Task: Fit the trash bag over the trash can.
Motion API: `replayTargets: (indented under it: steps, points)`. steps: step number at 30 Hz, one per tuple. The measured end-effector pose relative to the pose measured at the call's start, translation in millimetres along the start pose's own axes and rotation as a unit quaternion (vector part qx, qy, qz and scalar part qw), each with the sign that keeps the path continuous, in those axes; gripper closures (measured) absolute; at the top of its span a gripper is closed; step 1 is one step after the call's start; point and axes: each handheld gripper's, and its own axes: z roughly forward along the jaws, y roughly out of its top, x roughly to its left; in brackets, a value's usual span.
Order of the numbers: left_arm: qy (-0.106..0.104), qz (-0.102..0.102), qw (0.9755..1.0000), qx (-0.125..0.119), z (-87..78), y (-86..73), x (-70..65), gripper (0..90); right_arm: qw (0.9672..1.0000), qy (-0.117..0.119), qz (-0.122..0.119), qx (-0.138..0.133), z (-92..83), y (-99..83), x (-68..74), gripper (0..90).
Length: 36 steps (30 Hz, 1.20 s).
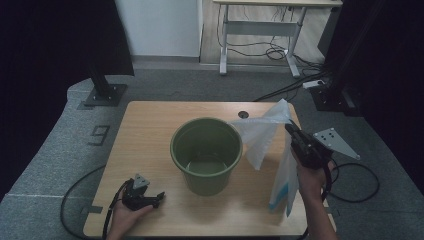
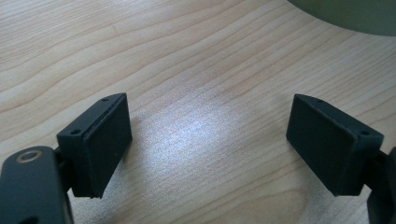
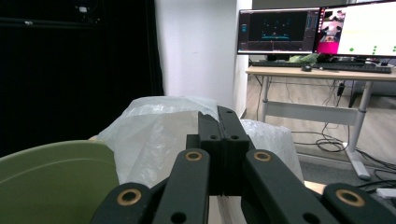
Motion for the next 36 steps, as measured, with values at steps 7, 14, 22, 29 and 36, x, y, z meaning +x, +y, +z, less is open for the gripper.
replayTargets:
  steps: [7, 14, 22, 29, 36]
  points:
    - [0.001, -0.001, 1.0, 0.0, 0.3, 0.3, -0.2, 13.8, 0.9999, 0.003, 0.002, -0.015, -2.5, 13.3, 1.9, 88.9]
    - [0.002, -0.001, 1.0, 0.0, 0.5, 0.5, -0.4, 13.7, 0.9991, 0.005, -0.006, -0.041, -8.3, 40.2, 9.6, 88.9]
    - [0.002, -0.001, 1.0, 0.0, 0.6, 0.6, -0.4, 13.7, 0.9961, 0.021, 0.002, -0.085, -10.4, 71.9, 26.4, 88.9]
    - [0.002, -0.001, 1.0, 0.0, 0.7, 0.7, -0.4, 13.7, 0.9944, 0.045, -0.002, -0.095, -3.5, 83.2, 46.9, 88.9]
    - [0.001, -0.001, 1.0, 0.0, 0.7, 0.9, -0.3, 13.7, 0.9966, 0.059, -0.014, -0.055, 12.9, 56.8, 61.8, 88.9]
